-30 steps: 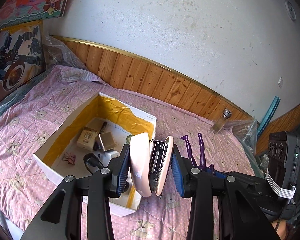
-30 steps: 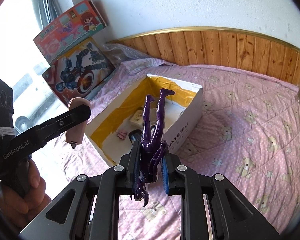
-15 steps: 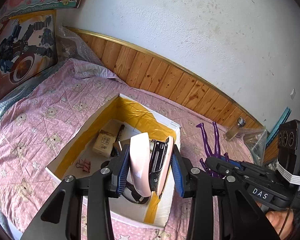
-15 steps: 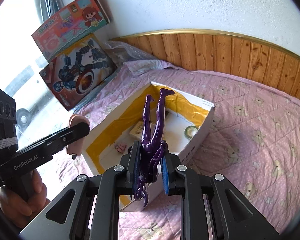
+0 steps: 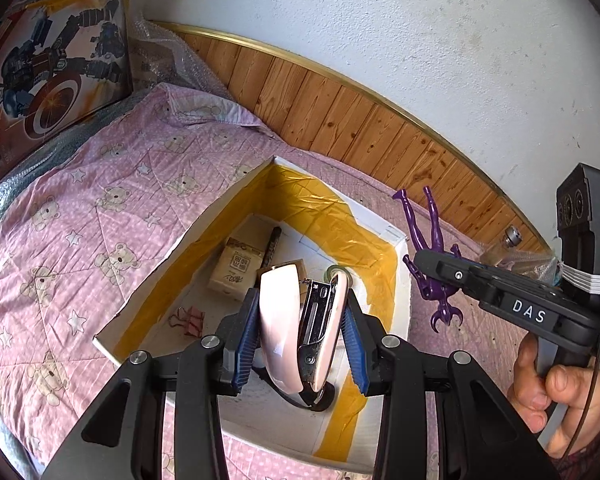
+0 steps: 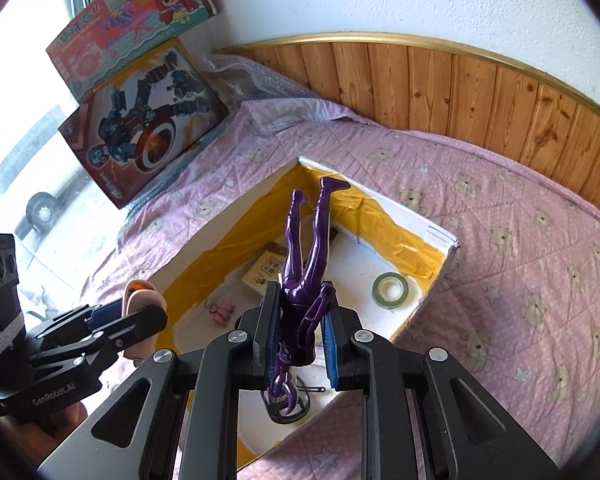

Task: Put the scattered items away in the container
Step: 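Lift the stapler and purple figure and carry both over the white box, then lower both into the box and open the left and right grippers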

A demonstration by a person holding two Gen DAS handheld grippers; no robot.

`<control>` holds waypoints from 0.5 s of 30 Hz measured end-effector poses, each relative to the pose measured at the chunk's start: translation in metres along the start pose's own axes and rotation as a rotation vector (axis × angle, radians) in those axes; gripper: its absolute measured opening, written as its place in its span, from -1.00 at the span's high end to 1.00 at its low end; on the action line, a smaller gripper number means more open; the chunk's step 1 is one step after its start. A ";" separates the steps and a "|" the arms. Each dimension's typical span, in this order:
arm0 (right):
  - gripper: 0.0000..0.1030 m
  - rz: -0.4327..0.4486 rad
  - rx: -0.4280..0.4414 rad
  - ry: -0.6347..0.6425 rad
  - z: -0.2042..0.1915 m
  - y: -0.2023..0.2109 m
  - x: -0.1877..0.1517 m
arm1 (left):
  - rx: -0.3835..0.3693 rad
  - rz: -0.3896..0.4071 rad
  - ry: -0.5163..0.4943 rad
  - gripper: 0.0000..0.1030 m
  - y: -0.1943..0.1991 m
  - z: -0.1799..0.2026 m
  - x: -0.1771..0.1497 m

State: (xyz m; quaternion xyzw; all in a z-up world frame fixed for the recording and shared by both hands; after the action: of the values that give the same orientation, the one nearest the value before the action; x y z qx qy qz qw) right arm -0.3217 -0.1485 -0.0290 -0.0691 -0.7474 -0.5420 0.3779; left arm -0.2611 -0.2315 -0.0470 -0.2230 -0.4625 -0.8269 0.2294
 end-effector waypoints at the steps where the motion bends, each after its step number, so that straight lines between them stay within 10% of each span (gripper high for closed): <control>1: 0.62 -0.009 -0.001 0.004 0.002 -0.006 0.002 | 0.009 -0.005 0.000 0.22 -0.003 -0.002 0.000; 15: 0.42 -0.140 -0.057 0.050 0.037 -0.089 0.015 | 0.093 -0.084 0.028 0.13 -0.034 -0.028 -0.007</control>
State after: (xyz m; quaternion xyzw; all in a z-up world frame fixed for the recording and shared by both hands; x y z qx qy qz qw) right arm -0.3956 -0.1575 -0.0920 -0.0141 -0.7250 -0.5898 0.3553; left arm -0.2798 -0.2389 -0.0866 -0.1810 -0.5062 -0.8164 0.2111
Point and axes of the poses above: each gripper's, at about its wrist camera, not at the fingertips, and y roughly against the way its jaws point, z to its right, x to its top, the point moved 7 cm from there along -y, roughly the way its jaws point, and after that the axes turned 7 degrees about y, right-handed, at the moved point
